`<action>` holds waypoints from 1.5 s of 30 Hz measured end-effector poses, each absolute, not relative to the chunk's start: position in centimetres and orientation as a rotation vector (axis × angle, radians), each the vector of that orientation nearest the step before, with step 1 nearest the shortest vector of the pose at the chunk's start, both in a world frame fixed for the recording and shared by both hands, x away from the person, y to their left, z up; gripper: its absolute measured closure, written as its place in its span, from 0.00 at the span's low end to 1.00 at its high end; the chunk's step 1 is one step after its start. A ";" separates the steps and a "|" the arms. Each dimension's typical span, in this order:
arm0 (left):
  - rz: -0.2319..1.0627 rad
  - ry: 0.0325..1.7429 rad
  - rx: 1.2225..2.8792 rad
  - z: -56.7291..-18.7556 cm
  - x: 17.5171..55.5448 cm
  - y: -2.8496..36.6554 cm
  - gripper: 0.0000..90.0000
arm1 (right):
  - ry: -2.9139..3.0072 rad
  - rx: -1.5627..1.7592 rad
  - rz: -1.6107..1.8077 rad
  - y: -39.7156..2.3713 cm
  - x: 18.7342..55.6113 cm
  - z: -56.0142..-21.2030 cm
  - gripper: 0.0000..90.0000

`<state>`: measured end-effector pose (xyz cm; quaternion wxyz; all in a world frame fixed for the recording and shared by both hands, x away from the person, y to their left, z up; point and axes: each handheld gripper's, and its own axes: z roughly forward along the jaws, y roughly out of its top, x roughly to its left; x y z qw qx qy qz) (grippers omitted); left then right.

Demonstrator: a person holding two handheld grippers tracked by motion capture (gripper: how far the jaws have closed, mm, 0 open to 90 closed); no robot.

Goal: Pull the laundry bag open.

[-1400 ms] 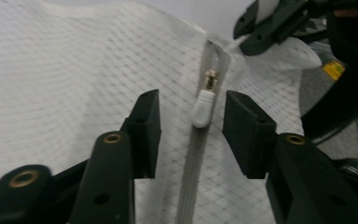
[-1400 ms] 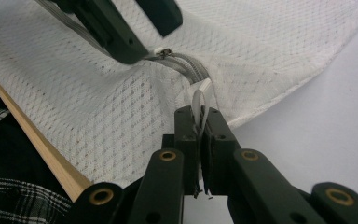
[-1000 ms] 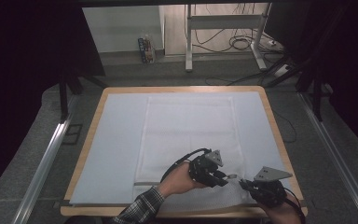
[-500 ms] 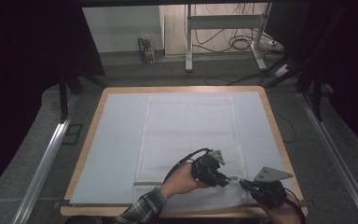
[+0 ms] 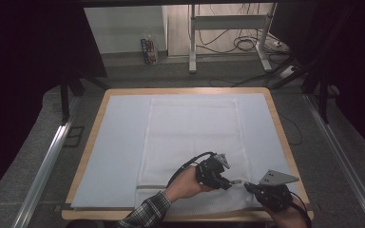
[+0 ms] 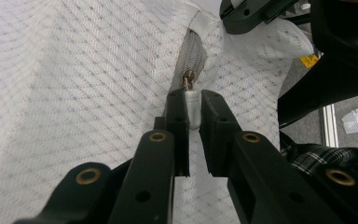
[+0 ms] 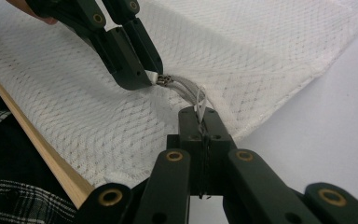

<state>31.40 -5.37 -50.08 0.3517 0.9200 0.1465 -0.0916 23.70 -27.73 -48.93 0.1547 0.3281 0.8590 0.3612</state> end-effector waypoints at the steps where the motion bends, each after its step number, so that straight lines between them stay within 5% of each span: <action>1: -0.232 0.380 2.373 -50.0 31.4 -5.3 0.92 | 2.461 0.940 1.035 -27.7 23.7 -48.9 0.98; 7: -0.199 0.357 2.346 -49.1 31.7 -4.5 0.93 | 2.461 0.943 1.046 -27.9 23.8 -48.9 0.95; 16: -0.221 0.325 2.254 -48.5 31.7 -3.2 0.93 | 2.459 1.077 1.193 -28.7 24.9 -49.4 0.39; 20: -0.241 0.312 2.234 -48.3 31.8 -2.6 0.93 | 2.493 1.091 1.233 -28.5 25.7 -49.7 0.35; 23: -0.253 0.306 2.229 -48.2 31.8 -2.2 0.93 | 2.505 1.088 1.298 -28.5 26.6 -49.5 0.36; 36: -0.212 0.292 2.256 -48.4 31.6 -2.6 0.93 | 2.561 1.029 1.398 -28.6 27.2 -48.9 0.89; 45: -0.272 0.320 2.258 -49.1 31.8 -3.2 0.93 | 2.512 1.034 1.370 -28.5 26.9 -48.6 0.91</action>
